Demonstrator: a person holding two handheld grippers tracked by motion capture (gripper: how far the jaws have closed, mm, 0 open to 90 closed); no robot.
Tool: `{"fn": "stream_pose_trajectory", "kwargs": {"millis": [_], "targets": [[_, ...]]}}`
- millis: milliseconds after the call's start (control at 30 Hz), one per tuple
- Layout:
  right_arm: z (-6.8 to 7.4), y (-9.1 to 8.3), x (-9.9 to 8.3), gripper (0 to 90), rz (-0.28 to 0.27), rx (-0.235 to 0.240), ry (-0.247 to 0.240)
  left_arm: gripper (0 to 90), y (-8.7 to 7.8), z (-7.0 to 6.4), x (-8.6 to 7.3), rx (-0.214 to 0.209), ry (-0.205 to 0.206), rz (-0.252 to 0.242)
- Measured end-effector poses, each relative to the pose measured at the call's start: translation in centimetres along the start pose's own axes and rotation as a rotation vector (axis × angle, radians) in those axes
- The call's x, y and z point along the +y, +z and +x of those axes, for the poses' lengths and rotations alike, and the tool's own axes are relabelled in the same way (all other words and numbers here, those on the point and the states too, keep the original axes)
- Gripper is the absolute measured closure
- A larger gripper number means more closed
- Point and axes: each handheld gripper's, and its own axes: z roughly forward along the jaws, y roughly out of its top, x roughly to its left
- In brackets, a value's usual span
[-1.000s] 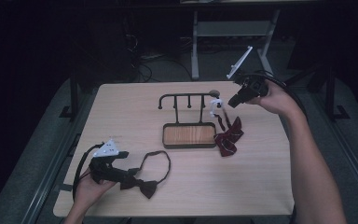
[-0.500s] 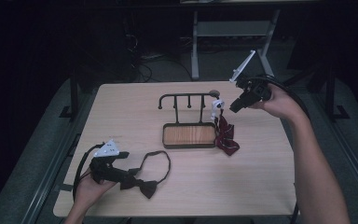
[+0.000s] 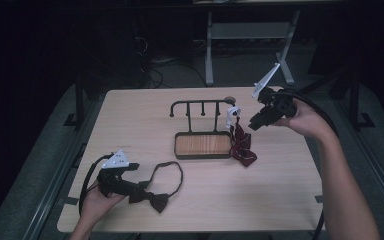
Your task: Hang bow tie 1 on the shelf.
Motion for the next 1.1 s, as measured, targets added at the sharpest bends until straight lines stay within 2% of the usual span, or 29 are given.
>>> {"fn": "stream_pose_trajectory", "kwargs": {"millis": [200,567,700,1100], "targets": [[0.6,0.4,-0.7,68.6,-0.007,0.004,-0.021,22.0,0.1,0.0,0.0,0.000,-0.001,0.001],[2.2,1.2,-2.3,63.2,-0.029,0.008,-0.029,22.0,0.0,-0.1,0.0,-0.002,-0.001,-0.002],[2.6,1.8,-2.9,61.2,-0.013,0.006,-0.026,22.0,0.1,-0.1,0.1,-0.005,-0.001,0.000],[3.6,3.0,-4.5,56.5,-0.037,0.034,-0.032,22.4,0.3,-0.3,0.3,-0.014,0.009,0.015]]}}
